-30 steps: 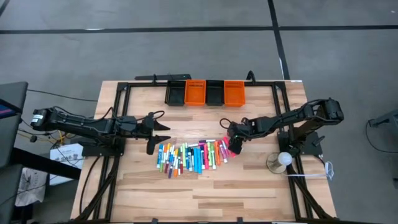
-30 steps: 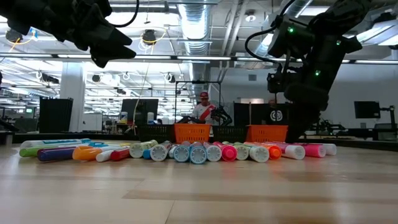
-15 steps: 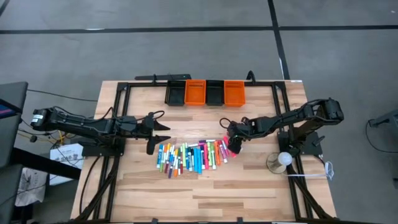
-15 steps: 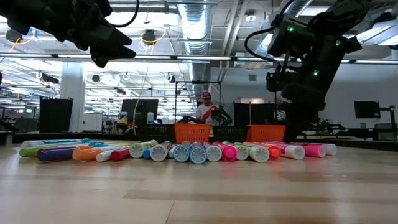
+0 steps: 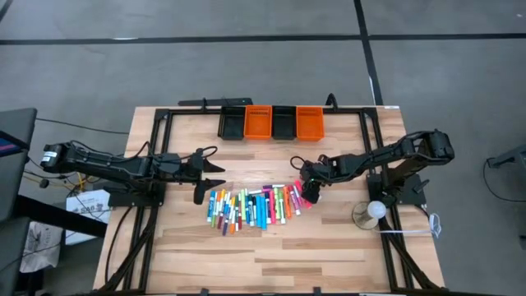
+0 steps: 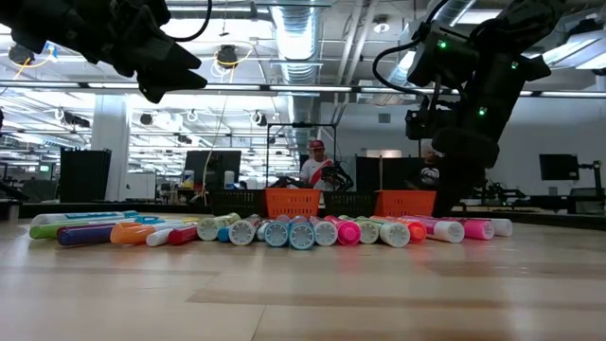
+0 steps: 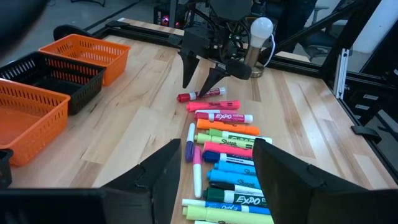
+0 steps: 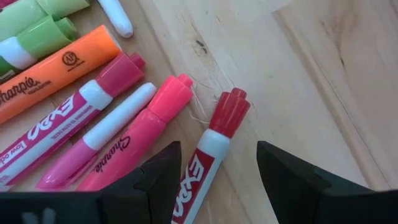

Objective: Pick & Place Markers
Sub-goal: Put the red marker pen into the right orange bin

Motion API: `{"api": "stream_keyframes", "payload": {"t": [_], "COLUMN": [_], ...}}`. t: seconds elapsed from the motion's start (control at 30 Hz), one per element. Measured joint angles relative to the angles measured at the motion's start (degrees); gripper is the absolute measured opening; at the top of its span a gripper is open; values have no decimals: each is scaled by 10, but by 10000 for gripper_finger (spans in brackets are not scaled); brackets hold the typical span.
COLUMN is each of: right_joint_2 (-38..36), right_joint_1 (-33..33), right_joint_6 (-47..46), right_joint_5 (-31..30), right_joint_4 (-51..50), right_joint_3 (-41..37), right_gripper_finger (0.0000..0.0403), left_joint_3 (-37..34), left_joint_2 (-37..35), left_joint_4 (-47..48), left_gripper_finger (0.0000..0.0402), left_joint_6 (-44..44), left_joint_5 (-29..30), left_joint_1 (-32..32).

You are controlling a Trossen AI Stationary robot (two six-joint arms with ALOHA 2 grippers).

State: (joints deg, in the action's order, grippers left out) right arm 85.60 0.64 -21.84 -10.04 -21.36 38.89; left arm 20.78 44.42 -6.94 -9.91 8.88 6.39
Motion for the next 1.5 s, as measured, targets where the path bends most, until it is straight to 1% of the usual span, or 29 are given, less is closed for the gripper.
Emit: {"api": "stream_keyframes", "payload": {"t": [0.47, 0.57, 0.7, 0.97, 1.17, 1.37, 1.5], "right_joint_2": [0, 0, 0, 0, 0, -3, -2], "right_joint_1": [0, -1, -8, -10, -12, -12, -12], "right_joint_6": [52, 68, 69, 64, 61, 53, 47], "right_joint_5": [11, 12, 30, 32, 33, 46, 47], "right_joint_4": [2, 12, 33, 42, 44, 78, 82], "right_joint_3": [0, -12, -33, -38, -41, -67, -74], "right_gripper_finger": [200, 200, 200, 199, 179, 159, 149], "left_joint_3": [0, 0, 0, 0, 0, 0, 0], "left_joint_2": [0, 0, 0, 0, 0, 0, 0], "left_joint_4": [0, 0, 0, -2, -3, -3, -3], "left_gripper_finger": [195, 195, 195, 195, 195, 195, 195], "left_joint_6": [0, -1, -11, -11, -11, -11, -11], "left_joint_5": [0, 0, 0, 0, 0, 0, 0], "left_joint_1": [0, 0, 0, 0, 0, 0, 0]}}
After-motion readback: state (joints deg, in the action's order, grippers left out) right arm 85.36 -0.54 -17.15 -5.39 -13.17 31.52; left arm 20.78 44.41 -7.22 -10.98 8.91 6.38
